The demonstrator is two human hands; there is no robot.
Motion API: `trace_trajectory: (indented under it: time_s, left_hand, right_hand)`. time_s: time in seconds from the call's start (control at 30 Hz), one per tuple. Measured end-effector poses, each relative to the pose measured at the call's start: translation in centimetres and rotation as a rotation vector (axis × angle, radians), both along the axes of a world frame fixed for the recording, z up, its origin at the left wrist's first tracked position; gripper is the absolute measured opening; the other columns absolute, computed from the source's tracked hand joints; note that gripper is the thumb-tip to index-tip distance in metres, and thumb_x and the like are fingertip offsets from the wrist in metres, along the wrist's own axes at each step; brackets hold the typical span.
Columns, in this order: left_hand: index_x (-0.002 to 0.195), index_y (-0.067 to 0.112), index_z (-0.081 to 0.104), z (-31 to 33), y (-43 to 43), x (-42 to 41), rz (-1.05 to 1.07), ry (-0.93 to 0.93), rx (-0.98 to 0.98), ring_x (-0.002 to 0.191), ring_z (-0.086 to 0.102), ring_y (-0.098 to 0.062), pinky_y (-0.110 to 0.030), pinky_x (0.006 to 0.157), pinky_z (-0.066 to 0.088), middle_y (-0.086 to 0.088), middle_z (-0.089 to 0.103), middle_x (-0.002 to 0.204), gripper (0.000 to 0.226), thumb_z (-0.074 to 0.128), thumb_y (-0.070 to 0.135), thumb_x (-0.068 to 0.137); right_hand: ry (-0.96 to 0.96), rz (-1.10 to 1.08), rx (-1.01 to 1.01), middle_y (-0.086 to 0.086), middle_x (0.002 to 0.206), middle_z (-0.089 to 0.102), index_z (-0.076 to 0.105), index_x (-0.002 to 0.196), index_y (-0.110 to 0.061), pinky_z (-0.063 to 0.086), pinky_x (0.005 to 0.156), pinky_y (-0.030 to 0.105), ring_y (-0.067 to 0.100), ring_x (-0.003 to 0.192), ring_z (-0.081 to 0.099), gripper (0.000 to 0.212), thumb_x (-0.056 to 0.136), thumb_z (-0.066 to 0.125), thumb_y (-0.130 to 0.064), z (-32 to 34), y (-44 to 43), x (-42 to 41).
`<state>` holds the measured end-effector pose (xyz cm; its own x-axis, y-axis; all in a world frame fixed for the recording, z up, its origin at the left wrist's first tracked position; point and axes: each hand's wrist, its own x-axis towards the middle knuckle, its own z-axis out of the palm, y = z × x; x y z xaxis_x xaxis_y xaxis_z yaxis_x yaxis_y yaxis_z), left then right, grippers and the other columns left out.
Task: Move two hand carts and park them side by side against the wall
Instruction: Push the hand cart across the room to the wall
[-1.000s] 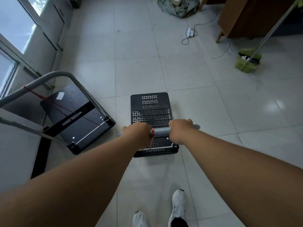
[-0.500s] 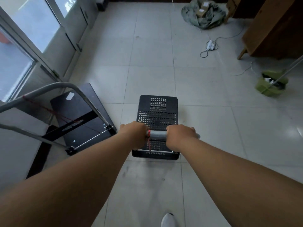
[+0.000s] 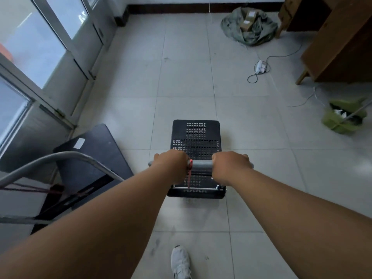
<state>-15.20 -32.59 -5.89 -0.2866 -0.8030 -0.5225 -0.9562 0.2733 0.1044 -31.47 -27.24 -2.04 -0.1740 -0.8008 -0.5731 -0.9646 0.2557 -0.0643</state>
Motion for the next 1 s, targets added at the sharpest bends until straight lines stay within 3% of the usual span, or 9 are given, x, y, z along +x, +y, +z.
trace_trajectory:
  time_s: [0.13,0.37,0.53,0.63,0.77,1.0]
  left_hand:
    - [0.075,0.025,0.049,0.2,-5.4,-1.7,-0.009,-0.011,0.022,0.087,0.06,-0.029,-0.043,0.082,0.042,0.001,0.056,0.083,0.025,0.063,0.019,0.095]
    - [0.073,0.027,0.051,0.1,-16.0,-4.9,0.027,-0.024,0.045,0.093,0.064,-0.034,-0.055,0.091,0.054,0.0,0.062,0.087,0.024,0.068,0.027,0.09]
    - [0.075,0.026,0.05,-0.1,-23.8,-6.6,0.004,-0.035,0.019,0.084,0.063,-0.028,-0.044,0.084,0.048,0.001,0.062,0.085,0.025,0.066,0.016,0.092]
    - [0.08,0.026,0.056,0.2,-28.4,-7.6,-0.022,-0.03,0.003,0.081,0.063,-0.026,-0.041,0.08,0.043,0.0,0.063,0.086,0.02,0.061,0.014,0.094]
    - [0.093,0.025,0.067,0.2,-35.0,-8.9,-0.025,-0.009,-0.024,0.083,0.065,-0.027,-0.04,0.076,0.044,-0.001,0.064,0.087,0.009,0.061,0.018,0.095]
    - [0.084,0.025,0.062,-0.2,-45.9,-11.2,-0.022,-0.009,-0.045,0.082,0.066,-0.026,-0.04,0.079,0.046,0.001,0.064,0.086,0.013,0.061,0.017,0.094]
  right_hand:
    - [-0.006,0.004,0.005,0.002,0.105,0.062,0.059,0.104,-0.027,0.041,0.1,0.043,0.029,0.097,0.055,0.018,0.089,0.057,-0.016,-0.1,-5.6,-1.5]
    - [0.0,-0.001,0.015,0.003,0.104,0.062,0.058,0.102,-0.025,0.042,0.106,0.045,0.031,0.095,0.054,0.025,0.083,0.055,-0.009,-0.2,-16.4,-4.8]
    - [-0.02,-0.03,0.039,0.006,0.11,0.063,0.054,0.091,-0.026,0.041,0.108,0.052,0.035,0.108,0.058,0.02,0.079,0.053,-0.01,-1.0,-24.3,-6.7]
    - [-0.017,0.033,0.046,0.004,0.103,0.064,0.057,0.096,-0.024,0.042,0.106,0.05,0.031,0.103,0.061,0.018,0.084,0.054,-0.011,-0.9,-29.1,-7.8]
    - [-0.021,0.053,0.018,0.002,0.095,0.063,0.052,0.083,-0.025,0.043,0.103,0.048,0.03,0.098,0.061,0.013,0.085,0.055,-0.012,-1.3,-35.8,-9.4]
    - [-0.026,0.063,0.011,0.004,0.096,0.062,0.057,0.091,-0.022,0.043,0.102,0.047,0.031,0.098,0.06,0.014,0.085,0.052,-0.011,-1.6,-46.8,-11.9]
